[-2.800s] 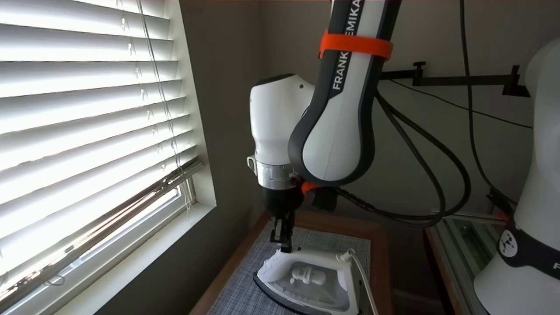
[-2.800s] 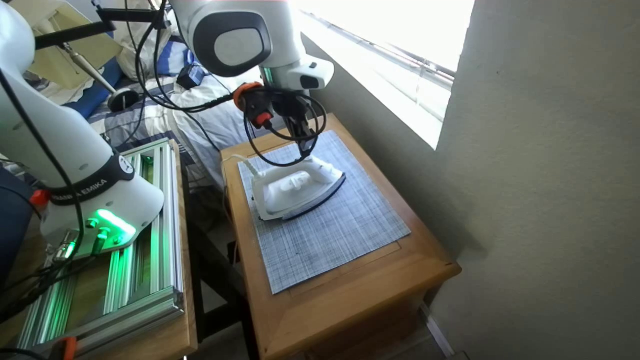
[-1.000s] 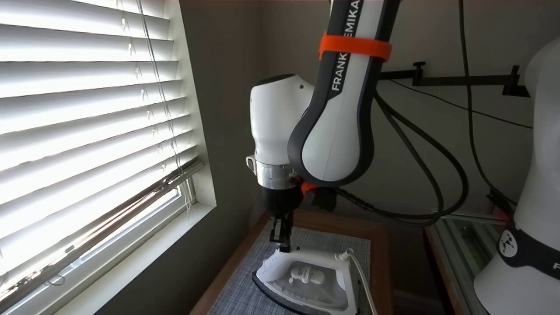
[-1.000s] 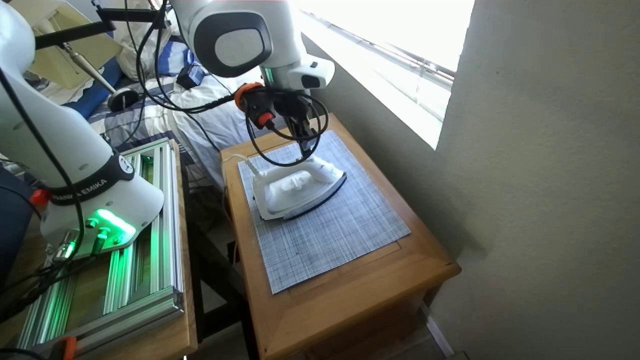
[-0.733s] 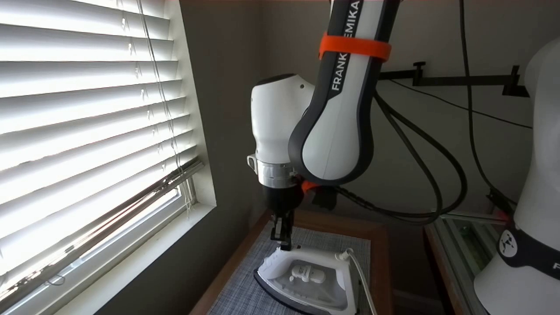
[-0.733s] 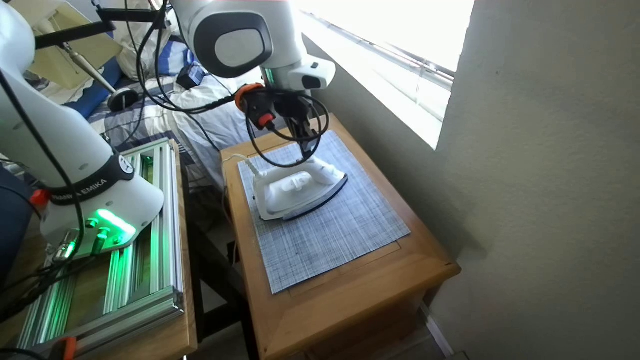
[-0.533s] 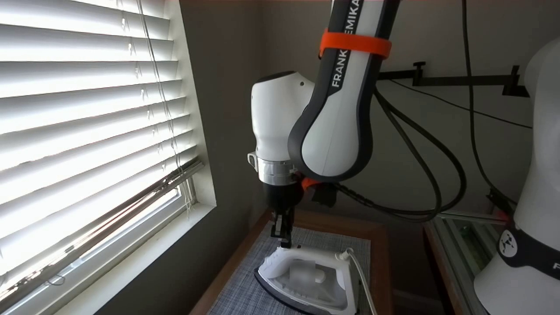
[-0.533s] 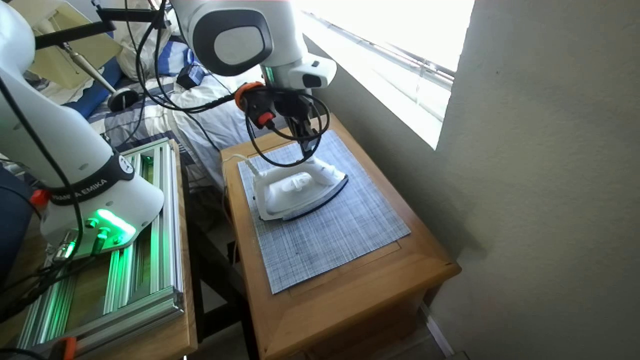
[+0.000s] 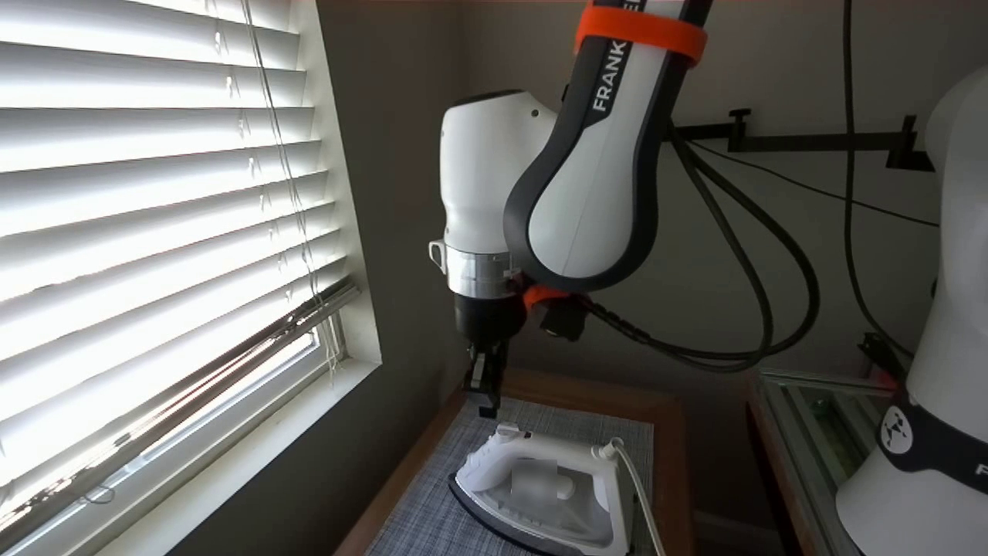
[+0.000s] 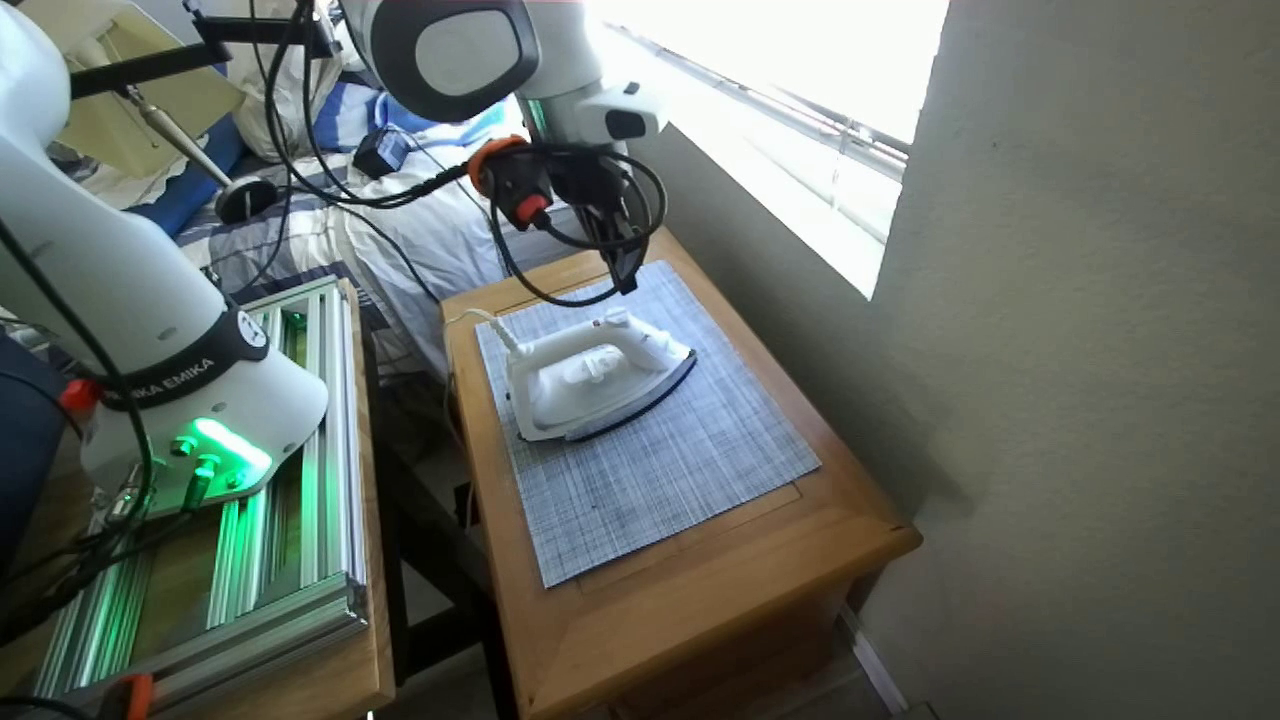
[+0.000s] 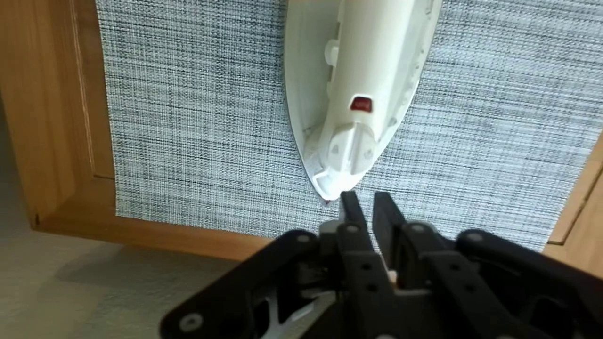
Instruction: Rotate the iron to face the window then press the button on the handle.
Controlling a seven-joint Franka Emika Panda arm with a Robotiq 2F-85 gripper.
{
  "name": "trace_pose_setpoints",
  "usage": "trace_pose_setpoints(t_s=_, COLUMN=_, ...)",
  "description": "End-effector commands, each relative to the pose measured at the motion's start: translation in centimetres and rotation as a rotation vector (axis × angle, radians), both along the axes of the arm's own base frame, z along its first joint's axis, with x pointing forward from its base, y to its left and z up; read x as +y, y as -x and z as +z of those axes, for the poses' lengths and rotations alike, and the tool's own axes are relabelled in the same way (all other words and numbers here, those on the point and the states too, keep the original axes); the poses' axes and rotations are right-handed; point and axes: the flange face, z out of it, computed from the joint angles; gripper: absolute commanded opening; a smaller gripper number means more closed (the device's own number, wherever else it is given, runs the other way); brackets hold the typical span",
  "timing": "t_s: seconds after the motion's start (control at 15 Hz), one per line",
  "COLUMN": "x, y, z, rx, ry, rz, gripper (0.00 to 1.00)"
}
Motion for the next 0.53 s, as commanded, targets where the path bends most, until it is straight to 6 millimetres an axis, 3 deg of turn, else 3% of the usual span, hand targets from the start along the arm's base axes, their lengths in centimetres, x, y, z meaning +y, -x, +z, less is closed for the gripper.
trace_pose_setpoints(t_s=0.0, x=-0.3, y=0.5, z=2.1, rx=-0.011, ry=0.015, rz=0.005, gripper=0.47)
trace_pose_setpoints(t_s=0.47, x=0.1, y=1.2, z=4.2, rx=0.037, ry=0.001, rz=0.023, gripper=0.94)
